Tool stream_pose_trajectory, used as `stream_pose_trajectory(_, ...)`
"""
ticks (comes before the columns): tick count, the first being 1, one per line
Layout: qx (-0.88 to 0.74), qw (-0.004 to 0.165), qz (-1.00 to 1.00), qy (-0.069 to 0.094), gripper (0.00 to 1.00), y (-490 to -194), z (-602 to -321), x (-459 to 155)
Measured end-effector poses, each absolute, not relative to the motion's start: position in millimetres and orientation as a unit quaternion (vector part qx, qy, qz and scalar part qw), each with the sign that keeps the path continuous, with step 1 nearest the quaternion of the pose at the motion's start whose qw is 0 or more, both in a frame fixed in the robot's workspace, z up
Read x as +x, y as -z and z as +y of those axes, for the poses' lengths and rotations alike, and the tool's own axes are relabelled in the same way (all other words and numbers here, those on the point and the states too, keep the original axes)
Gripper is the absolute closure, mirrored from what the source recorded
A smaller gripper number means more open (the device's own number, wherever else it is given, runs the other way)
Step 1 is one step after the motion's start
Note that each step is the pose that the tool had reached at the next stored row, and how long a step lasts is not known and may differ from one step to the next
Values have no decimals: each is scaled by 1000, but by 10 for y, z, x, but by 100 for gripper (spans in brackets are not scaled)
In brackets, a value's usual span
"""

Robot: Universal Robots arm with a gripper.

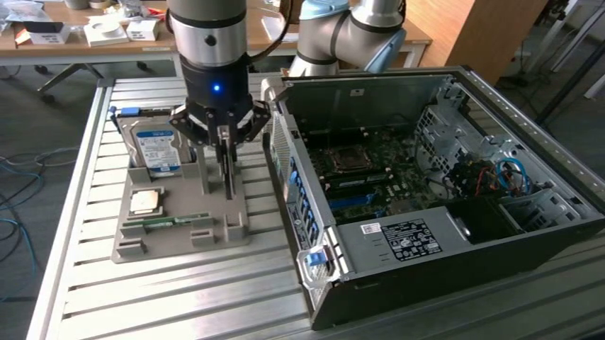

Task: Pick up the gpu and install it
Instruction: 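Pick up the gpu and move the gpu toward the slot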

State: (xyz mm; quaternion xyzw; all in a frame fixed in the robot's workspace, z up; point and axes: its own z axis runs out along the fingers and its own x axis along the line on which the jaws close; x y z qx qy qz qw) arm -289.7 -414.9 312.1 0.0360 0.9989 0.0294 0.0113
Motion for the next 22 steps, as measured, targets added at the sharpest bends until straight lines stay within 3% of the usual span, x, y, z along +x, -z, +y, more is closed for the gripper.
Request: stream_pose_trajectory(22,36,11,999,-29,73,-3436,-4149,-2897)
